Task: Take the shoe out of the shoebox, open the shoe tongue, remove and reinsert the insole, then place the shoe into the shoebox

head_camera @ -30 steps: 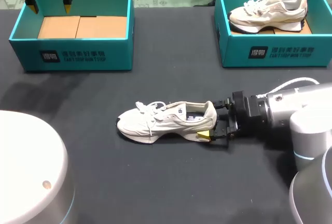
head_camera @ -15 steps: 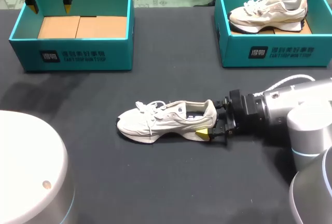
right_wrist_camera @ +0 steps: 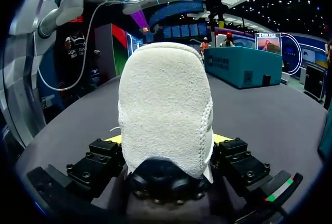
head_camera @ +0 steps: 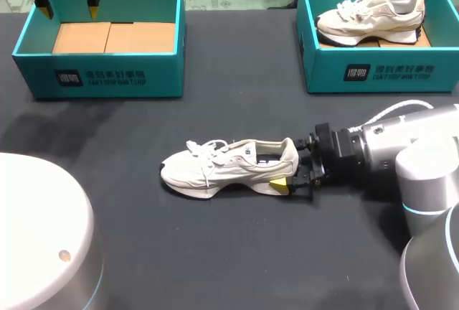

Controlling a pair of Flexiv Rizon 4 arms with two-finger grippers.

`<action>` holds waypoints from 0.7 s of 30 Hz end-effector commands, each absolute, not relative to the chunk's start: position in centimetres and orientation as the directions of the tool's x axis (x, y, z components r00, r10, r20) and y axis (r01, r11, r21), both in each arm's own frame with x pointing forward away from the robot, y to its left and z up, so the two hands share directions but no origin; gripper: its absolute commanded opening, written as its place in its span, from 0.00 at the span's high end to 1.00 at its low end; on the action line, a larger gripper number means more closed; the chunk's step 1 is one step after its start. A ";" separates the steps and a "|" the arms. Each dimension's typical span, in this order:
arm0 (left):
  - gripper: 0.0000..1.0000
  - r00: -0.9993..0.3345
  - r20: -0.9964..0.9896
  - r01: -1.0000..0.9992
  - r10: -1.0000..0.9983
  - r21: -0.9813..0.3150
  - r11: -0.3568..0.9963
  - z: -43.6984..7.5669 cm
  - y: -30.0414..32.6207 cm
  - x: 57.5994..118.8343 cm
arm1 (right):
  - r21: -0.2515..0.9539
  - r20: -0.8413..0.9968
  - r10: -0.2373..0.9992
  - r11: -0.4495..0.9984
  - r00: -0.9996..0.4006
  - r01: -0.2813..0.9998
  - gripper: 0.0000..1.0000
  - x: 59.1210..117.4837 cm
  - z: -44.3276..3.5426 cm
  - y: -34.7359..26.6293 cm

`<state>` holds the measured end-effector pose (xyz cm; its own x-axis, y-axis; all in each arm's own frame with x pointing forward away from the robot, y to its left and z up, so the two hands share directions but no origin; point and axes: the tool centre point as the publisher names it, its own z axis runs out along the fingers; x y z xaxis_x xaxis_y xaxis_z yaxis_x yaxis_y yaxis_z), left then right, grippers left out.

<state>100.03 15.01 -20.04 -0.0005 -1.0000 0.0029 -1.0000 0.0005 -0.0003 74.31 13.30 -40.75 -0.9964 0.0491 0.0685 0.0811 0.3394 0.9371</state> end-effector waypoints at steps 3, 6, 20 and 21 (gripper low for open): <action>0.00 0.000 0.002 -1.000 -1.000 0.000 0.000 -20.0 15.0 100.0 | 0.935 0.072 0.044 0.346 -0.996 0.083 1.00 74.4 -41.0 13.9; 0.00 0.000 0.002 -1.000 -1.000 0.000 0.000 -20.0 15.0 100.0 | 0.935 0.072 0.044 0.346 -0.996 0.083 1.00 74.4 -41.0 13.9; 0.00 -0.028 0.017 -1.000 -0.999 -0.008 0.027 -18.7 8.5 90.8 | 0.935 0.072 0.044 0.346 -0.996 0.083 1.00 74.4 -41.0 13.9; 0.00 -0.022 0.023 -1.000 -0.999 0.002 0.022 -18.6 8.0 90.3 | 0.935 0.072 0.044 0.346 -0.996 0.083 1.00 74.4 -41.0 13.9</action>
<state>93.08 8.89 -19.11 -0.0294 -0.9989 0.0359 -0.9984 0.0311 0.0474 74.38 13.31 -40.78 -0.9965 0.0453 0.0696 0.0809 0.3408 0.9366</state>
